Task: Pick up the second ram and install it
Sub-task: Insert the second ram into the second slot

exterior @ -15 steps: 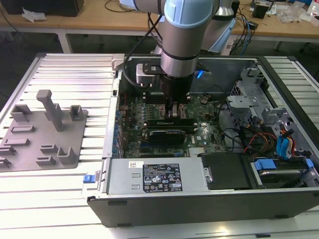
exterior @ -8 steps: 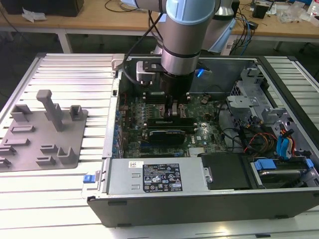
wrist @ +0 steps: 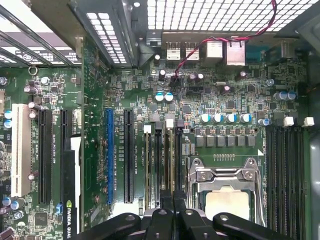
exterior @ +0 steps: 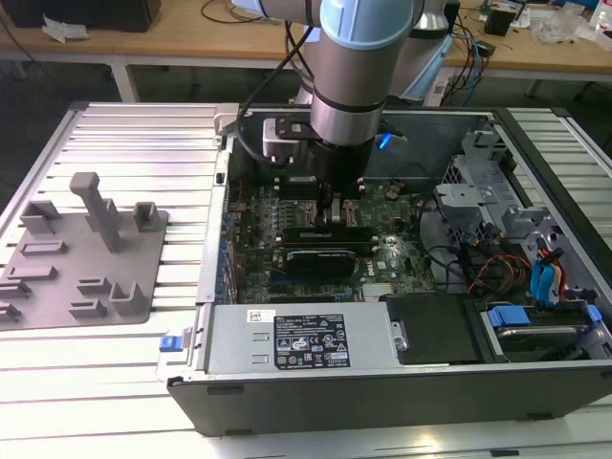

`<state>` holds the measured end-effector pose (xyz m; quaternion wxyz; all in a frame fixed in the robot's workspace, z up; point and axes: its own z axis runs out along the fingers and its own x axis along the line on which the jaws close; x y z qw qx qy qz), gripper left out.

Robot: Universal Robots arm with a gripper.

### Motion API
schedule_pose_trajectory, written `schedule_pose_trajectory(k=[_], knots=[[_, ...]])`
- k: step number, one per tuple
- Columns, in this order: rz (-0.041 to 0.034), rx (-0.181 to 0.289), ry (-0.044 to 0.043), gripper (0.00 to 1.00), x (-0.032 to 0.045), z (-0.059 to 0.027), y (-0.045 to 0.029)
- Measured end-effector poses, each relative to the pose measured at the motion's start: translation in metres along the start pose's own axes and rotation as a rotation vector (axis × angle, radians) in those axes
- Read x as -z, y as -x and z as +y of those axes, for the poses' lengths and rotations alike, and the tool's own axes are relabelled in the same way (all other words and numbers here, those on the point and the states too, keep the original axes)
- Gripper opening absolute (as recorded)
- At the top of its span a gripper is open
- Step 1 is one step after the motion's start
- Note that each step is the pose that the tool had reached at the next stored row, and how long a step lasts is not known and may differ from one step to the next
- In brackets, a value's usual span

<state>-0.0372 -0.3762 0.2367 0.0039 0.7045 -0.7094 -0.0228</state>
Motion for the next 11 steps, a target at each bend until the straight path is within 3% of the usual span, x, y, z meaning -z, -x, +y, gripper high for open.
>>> schedule_pose_trajectory(k=[11], knots=[[-0.0022,0.0,0.0001,0.09,-0.0071,-0.0012,-0.0002]])
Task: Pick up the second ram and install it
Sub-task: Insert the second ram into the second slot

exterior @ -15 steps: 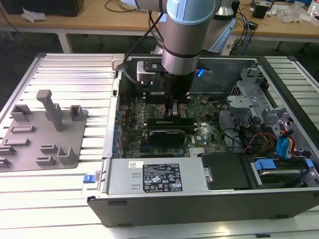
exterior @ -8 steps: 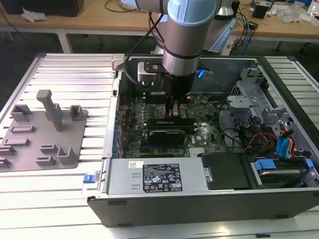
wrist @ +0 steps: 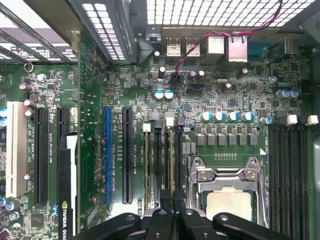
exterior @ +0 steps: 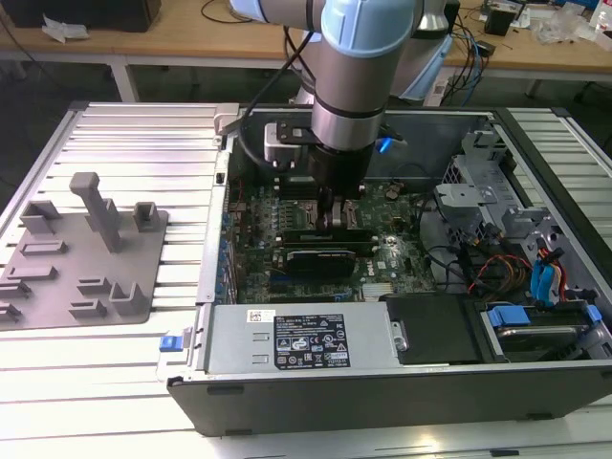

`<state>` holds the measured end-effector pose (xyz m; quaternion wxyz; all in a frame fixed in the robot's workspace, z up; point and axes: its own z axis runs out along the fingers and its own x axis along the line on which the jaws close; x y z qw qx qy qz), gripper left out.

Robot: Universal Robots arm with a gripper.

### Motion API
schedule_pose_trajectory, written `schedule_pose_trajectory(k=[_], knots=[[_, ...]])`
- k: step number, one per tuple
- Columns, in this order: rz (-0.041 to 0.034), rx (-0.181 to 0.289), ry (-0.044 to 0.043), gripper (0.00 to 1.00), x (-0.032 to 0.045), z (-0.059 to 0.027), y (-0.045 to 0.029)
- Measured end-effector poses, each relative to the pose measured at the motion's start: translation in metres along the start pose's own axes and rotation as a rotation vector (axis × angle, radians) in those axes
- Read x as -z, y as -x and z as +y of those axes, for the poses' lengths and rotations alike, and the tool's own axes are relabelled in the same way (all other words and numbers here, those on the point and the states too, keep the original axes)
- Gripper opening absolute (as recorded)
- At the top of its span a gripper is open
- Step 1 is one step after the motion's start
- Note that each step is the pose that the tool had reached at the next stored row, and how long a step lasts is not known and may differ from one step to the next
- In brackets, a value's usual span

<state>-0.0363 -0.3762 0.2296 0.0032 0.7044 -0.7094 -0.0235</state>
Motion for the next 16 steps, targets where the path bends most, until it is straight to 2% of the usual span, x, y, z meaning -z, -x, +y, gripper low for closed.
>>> schedule_pose_trajectory(k=[5,6,7,9,11,14,16], knots=[[0.0001,0.0,0.0001,0.09,-0.0028,-0.0001,-0.0001],[-0.0005,0.0,-0.0003,0.1,-0.0031,-0.0002,0.0],[-0.0004,0.0,-0.0001,0.17,-0.0031,-0.0001,0.0],[0.0002,0.0,0.0001,0.17,-0.0019,-0.0001,-0.0001],[-0.0001,0.0,-0.0001,0.17,0.0038,0.0001,0.0001],[-0.0001,0.0,0.0,0.17,0.0176,0.0007,0.0006],[-0.0002,0.0,-0.0001,0.17,0.0191,0.0002,0.0007]])
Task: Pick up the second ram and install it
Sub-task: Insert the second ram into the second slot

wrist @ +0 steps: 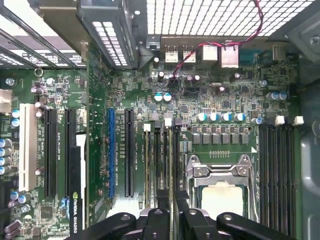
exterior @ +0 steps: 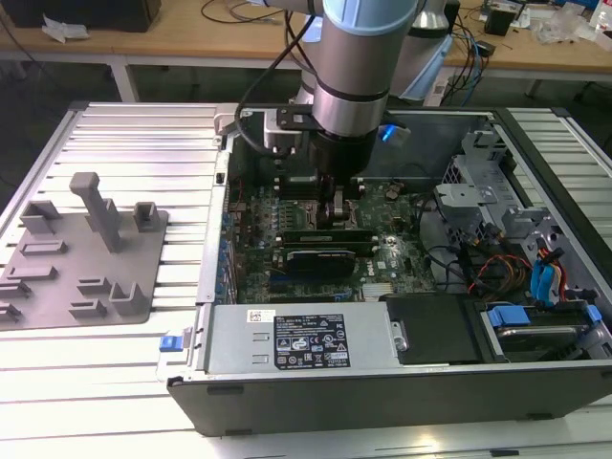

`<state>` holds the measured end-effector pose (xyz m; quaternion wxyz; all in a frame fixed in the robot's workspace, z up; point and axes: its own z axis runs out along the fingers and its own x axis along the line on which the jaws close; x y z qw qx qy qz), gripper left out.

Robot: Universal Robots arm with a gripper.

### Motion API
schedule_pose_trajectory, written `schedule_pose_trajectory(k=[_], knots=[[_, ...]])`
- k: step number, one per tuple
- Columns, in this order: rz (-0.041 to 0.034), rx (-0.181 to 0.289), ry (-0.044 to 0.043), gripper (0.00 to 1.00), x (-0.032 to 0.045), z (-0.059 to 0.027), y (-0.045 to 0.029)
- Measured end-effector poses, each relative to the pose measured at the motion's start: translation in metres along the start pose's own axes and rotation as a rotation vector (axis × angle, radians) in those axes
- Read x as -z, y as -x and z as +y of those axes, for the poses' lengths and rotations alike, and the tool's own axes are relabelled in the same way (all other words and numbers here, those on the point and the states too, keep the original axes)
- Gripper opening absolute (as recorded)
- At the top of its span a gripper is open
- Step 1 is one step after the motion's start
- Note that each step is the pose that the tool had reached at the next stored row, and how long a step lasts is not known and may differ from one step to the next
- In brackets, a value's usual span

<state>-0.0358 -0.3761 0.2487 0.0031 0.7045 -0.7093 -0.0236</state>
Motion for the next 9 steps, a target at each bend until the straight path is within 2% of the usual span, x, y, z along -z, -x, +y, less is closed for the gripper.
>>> schedule_pose_trajectory(k=[3,5,6,7,9], knots=[[0.0001,0.0,0.0012,0.17,0.0004,-0.0082,0.0],[0.0001,0.0,0.0018,0.17,0.0004,-0.0096,0.0001],[0.0001,0.0,0.0018,0.15,0.0004,-0.01,0.0001],[0.0001,0.0,0.0017,0.08,0.0004,-0.0103,0.0001],[0.0001,0.0,0.0018,0.08,0.0005,-0.0108,0.0001]])
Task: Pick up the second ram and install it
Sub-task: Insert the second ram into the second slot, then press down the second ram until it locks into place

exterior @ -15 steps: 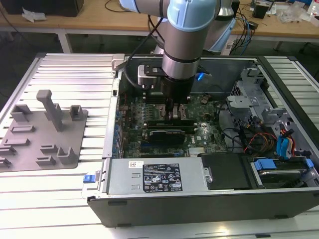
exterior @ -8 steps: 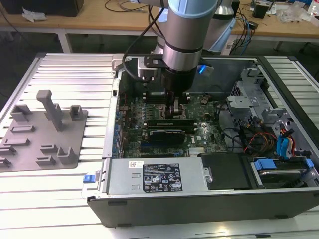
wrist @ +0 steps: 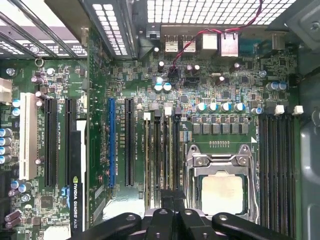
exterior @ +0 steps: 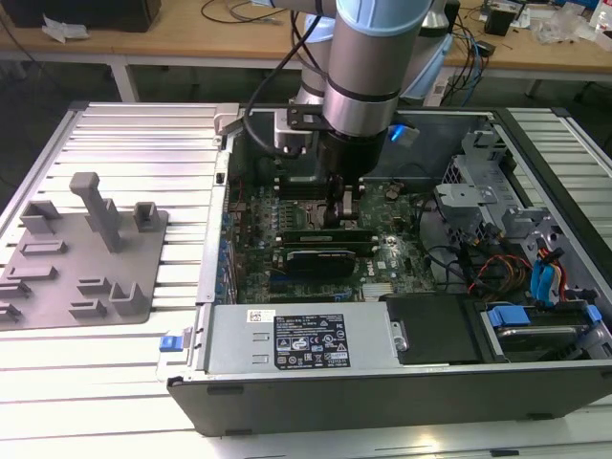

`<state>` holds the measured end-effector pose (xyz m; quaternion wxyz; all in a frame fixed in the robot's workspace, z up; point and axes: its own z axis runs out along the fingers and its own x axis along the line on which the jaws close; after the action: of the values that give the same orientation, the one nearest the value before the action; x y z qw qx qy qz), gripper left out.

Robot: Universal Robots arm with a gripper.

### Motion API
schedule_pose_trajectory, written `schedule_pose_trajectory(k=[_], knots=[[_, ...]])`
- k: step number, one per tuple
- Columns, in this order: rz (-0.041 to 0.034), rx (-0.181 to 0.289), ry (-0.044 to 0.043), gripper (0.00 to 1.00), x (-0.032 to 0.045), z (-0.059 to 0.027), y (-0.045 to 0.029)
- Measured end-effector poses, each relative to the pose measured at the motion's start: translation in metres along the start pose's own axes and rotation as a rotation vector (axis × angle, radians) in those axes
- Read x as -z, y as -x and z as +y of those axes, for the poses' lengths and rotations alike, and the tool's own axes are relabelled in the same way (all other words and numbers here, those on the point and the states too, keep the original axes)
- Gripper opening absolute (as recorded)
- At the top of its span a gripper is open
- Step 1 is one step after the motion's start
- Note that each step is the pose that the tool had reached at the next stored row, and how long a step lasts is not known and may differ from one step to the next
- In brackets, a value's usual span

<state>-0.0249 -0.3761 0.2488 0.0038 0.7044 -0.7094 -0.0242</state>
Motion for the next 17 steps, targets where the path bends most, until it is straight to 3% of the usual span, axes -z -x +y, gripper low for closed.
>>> schedule_pose_trajectory(k=[17], knots=[[0.0,0.0,0.0,0.08,0.0001,-0.0036,0.0]])
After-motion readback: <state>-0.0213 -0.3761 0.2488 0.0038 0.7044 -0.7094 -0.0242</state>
